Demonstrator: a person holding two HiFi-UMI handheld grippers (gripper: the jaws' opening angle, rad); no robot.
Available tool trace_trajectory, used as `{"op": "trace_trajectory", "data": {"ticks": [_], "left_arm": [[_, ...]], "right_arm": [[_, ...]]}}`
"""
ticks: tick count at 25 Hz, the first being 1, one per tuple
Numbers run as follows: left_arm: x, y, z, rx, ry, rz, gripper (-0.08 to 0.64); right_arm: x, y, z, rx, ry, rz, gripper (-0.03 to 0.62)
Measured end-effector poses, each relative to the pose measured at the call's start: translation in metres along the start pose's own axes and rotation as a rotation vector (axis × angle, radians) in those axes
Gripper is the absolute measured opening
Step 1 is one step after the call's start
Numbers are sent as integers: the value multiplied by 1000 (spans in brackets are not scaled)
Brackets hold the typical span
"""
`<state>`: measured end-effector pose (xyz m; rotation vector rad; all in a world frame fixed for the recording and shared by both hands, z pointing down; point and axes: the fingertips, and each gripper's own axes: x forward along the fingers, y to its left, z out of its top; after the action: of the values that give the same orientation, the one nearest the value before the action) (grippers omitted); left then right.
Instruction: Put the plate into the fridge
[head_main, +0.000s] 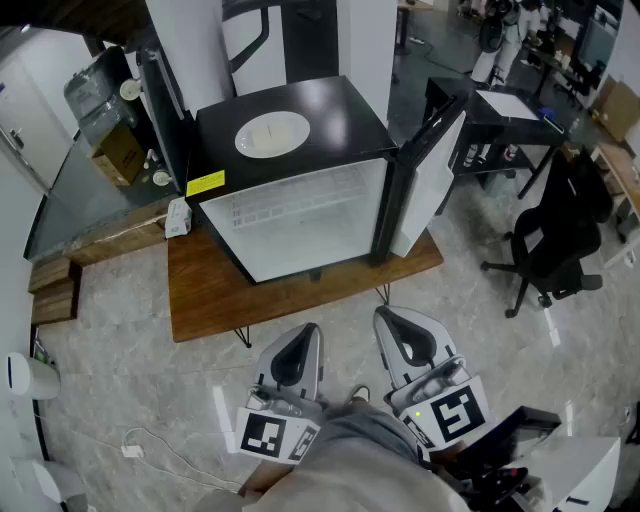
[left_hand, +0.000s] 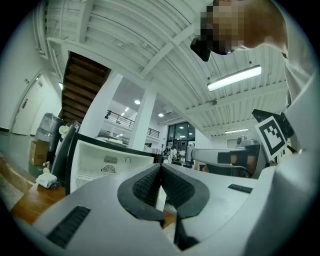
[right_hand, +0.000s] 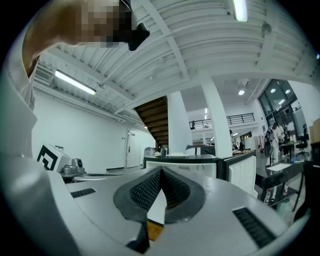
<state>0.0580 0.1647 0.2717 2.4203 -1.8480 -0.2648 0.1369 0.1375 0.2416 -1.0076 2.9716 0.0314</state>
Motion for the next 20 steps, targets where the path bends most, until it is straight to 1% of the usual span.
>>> {"op": "trace_trajectory", "data": {"ticks": [5, 11, 14, 16, 20], "left_arm": [[3, 7, 4, -15, -12, -7, 20], [-1, 17, 15, 6, -32, 14, 20], [3, 19, 16, 55, -24, 13, 20], [8, 18, 20, 103, -14, 1, 20], [31, 22, 25, 204, 8, -29, 20]], "right_arm": [[5, 3, 0, 8, -4, 6, 17], [6, 7, 1, 2, -1, 18, 17], [7, 1, 1, 8, -16, 16, 17], [8, -7, 1, -2, -25, 14, 18], [23, -27, 1, -33, -49, 37, 18]]}}
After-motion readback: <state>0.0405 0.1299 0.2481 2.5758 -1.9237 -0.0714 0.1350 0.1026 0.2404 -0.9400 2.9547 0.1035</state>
